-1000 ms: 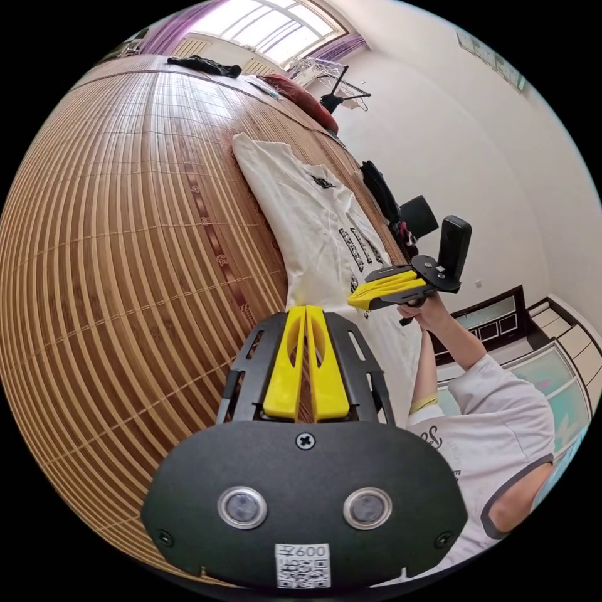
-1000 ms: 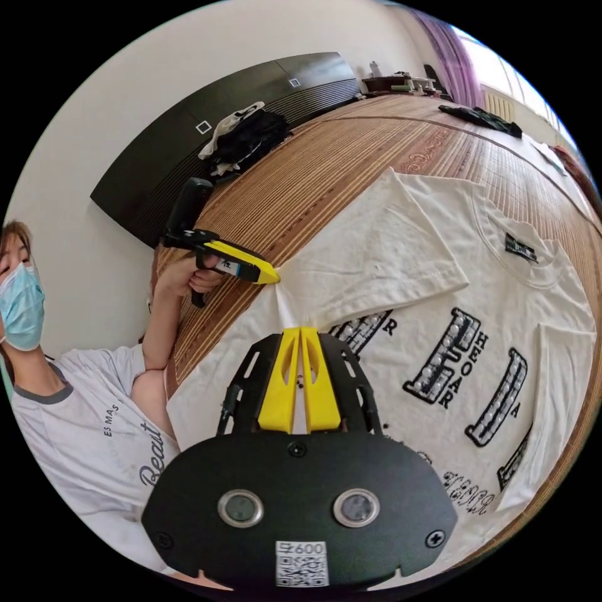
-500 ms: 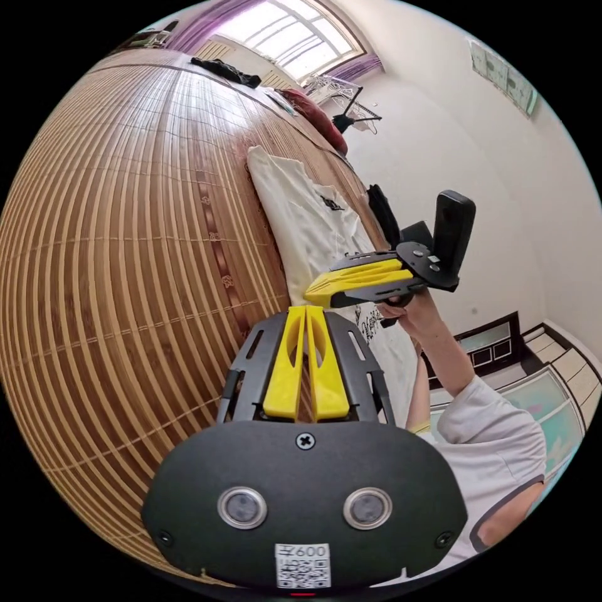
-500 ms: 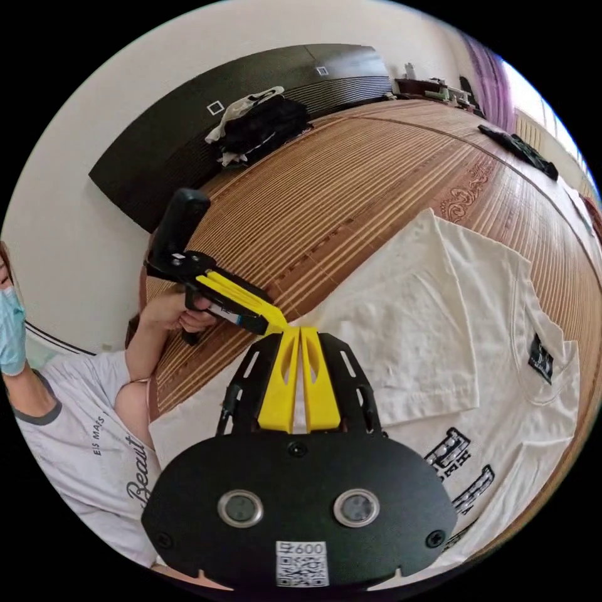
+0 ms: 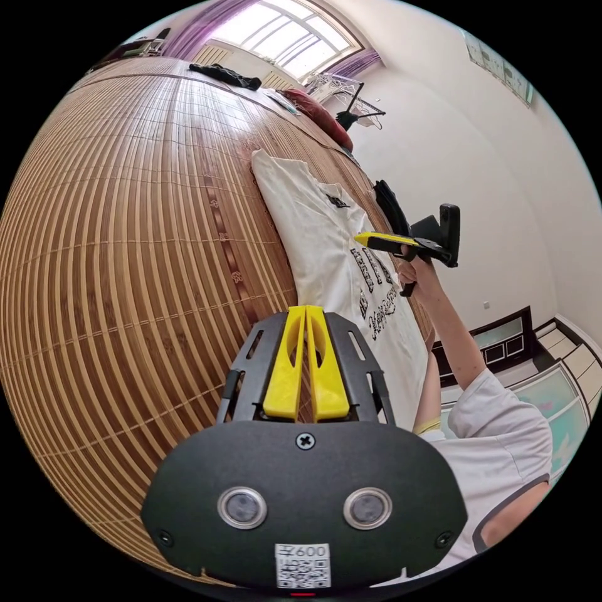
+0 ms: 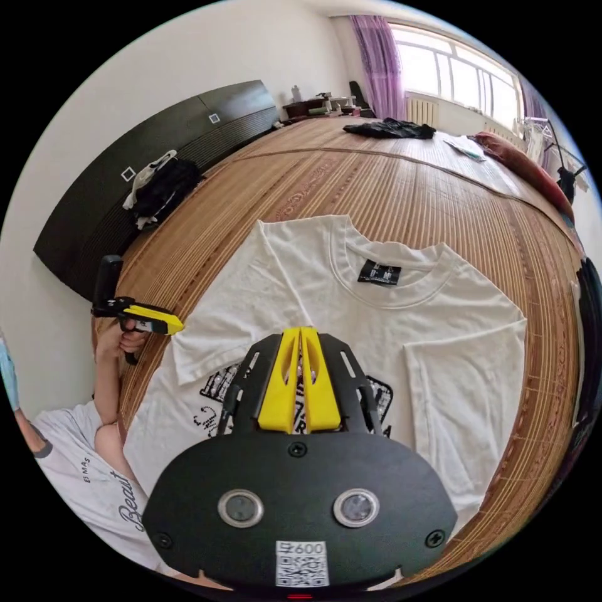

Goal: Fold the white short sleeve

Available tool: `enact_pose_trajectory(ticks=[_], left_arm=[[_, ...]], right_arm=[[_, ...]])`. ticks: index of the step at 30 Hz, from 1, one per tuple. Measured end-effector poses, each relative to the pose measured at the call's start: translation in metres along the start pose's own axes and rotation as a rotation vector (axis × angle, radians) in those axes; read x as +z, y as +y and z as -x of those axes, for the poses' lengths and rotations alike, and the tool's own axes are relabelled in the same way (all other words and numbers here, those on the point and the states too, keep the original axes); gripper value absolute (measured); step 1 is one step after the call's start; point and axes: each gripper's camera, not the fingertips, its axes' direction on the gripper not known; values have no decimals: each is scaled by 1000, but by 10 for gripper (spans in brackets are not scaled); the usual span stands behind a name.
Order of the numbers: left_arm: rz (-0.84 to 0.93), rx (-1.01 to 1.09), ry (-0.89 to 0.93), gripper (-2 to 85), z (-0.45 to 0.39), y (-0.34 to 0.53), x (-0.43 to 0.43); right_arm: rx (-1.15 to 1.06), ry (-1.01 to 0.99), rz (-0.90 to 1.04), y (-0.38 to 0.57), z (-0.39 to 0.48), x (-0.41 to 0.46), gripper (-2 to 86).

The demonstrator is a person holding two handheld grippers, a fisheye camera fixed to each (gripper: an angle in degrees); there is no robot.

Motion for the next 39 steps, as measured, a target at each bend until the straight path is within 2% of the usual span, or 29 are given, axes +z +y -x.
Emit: enact_pose_trajectory(ticks=[2,3,5,6,8,10,11,15,20,24,32,34,35,37,38,39], left_arm=[[-2,-3,14,0,4,2,1],[-4,-8,24,0,7,3,1],[-5,-12,39,0,12,5,3],[-3,-17,53,0,15,6,4],[0,-19,63,0,19,8,5],[4,-13,51,0,19,10,7],[5,-11,48,0,19,11,8],[-5,-21,66,0,27,19,11],[-21,-43,105,0,37,32,17],[-24,-26,77,0,34,43,23],[20,69,-44,1,22,68,25],[-68,31,-70,1,28,79,14],[-105,29,-41,1,30,82,11],[-173,36,128,2,35,90,13],[-150,40,209,2,36,93,22],[-95,52,216,2,34,93,35]], right_arm=[[-39,-74,-59,-7,22,12,-8],[-37,-75,-34,-10,24,20,-8],[-65,27,141,-19,29,54,-8],[-79,25,118,-18,31,52,-8],[-55,238,119,-20,46,48,-8],[-127,443,96,-22,70,49,-8],[-216,452,36,-24,92,51,-8],[-291,301,-15,-59,129,79,-8],[-85,17,-83,-132,102,129,-9],[-81,73,6,-155,88,170,-9],[-160,125,-31,-157,91,185,-9],[-152,111,-35,-159,85,187,-9],[-141,94,-39,-160,79,188,-9],[-124,67,-42,-162,70,191,-9],[-116,52,-44,-164,66,193,-9],[-115,49,-45,-164,64,194,-9]])
